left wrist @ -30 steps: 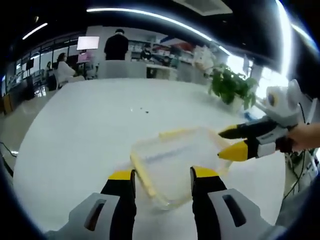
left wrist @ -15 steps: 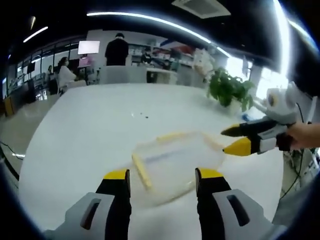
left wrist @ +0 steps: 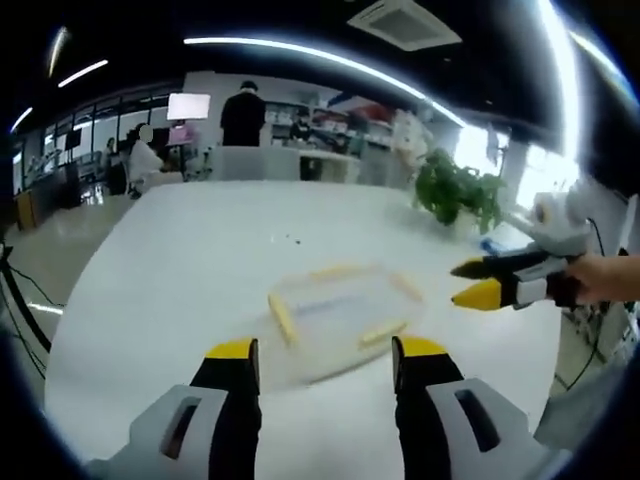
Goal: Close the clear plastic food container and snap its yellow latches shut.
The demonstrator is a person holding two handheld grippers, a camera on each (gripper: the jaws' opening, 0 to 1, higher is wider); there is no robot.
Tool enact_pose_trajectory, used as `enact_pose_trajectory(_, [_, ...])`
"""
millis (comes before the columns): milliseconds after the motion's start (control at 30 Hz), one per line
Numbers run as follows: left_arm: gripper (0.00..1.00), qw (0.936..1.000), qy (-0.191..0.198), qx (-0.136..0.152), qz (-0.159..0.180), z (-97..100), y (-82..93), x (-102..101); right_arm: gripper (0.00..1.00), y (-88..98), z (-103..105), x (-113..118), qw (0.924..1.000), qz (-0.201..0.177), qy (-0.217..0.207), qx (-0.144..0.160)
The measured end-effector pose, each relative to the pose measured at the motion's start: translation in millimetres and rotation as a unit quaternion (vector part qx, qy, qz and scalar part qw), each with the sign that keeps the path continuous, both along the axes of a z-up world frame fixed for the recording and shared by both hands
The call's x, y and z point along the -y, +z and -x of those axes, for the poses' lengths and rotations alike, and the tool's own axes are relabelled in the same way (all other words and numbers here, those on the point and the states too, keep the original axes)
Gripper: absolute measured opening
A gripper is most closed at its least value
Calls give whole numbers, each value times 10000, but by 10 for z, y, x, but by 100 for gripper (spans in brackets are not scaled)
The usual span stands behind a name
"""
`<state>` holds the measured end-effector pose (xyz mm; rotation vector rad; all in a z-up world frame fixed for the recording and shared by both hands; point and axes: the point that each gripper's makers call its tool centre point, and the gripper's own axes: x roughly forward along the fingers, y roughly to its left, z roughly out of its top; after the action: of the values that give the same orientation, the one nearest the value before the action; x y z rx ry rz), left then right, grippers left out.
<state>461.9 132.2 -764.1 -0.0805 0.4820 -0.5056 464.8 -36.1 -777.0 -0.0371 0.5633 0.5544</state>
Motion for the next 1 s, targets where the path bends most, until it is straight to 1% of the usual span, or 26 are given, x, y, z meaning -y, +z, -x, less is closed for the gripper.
enact_pose_trajectory(67, [53,10000,-33,50,-25,66,24,-1,50,-16,73,4,10000,-7,27,-55])
enact_pose_trajectory(167, [53,9998,-68,113,-112,163,52,-13,51,2,161,22,10000,-39,7,-30])
enact_pose_trajectory(233, [53,9998,-34,183,-109,219,79,-43,51,20,228,30,10000,-85,-2,-21])
enact_pose_trajectory(300, [54,9998,-14,182,-92,278,78,-63,51,37,286,40,9999,-127,-14,-13])
enact_pose_trajectory(367, [54,9998,-8,188,-86,340,79,-66,51,85,351,39,9995,-296,-89,-38])
enact_pose_trajectory(467, [55,9998,-21,172,-74,437,54,-66,51,135,434,43,9992,-375,-118,36])
enact_pose_trajectory(500, [55,9999,-15,159,-34,476,33,-73,51,136,474,43,9992,-393,-118,35])
enact_pose_trajectory(567, [56,9998,84,47,193,556,14,-74,52,131,533,49,9991,-408,-130,38])
enact_pose_trajectory(700, [58,9996,151,40,231,690,-10,-129,53,97,679,70,9990,-419,-140,20])
enact_pose_trajectory(767, [61,9994,196,70,264,738,8,-152,54,70,761,99,9990,-411,-171,10])
enact_pose_trajectory(833, [64,9995,215,113,225,794,31,-180,55,51,839,125,9988,-444,-204,-7])
enact_pose_trajectory(1000, [66,9992,219,189,271,883,68,-210,58,12,990,165,9986,-459,-246,-45])
